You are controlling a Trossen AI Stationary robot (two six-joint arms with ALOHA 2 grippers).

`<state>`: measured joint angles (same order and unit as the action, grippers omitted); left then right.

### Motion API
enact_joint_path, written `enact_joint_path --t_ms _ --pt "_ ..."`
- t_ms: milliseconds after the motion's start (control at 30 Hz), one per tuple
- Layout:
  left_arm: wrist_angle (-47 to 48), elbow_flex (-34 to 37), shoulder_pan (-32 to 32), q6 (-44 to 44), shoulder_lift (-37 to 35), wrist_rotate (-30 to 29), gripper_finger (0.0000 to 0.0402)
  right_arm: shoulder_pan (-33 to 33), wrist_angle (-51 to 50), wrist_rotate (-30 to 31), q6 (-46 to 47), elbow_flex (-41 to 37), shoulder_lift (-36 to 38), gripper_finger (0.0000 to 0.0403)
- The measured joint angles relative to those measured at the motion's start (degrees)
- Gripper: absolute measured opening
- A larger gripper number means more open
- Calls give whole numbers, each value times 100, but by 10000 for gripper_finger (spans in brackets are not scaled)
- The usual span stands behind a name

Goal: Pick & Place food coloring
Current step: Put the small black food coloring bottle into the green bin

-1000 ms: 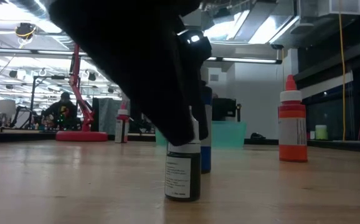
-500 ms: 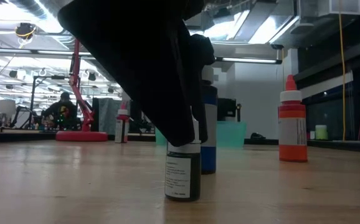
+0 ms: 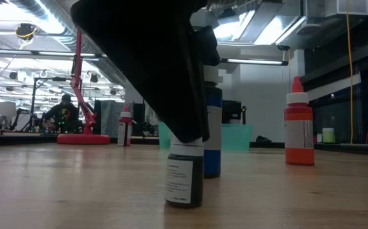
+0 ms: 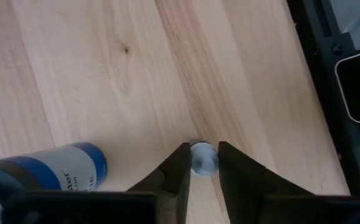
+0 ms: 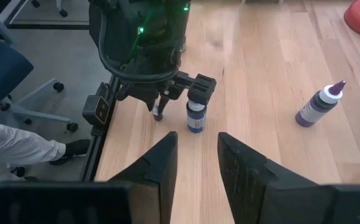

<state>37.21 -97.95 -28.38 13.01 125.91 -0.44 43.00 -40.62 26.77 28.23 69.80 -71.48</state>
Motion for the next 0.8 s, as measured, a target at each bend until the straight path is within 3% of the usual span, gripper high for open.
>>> enact_joint_path --t_ms 300,533,800 --pt "106 -107 -10 341 -103 309 53 0 0 0 -22 0 0 116" --pt "749 -1165 -125 161 -109 289 51 0 -2 -5 -29 0 -2 116" --pt "2547 -2510 -111 136 -122 -193 52 0 -2 -5 -157 0 -2 116"
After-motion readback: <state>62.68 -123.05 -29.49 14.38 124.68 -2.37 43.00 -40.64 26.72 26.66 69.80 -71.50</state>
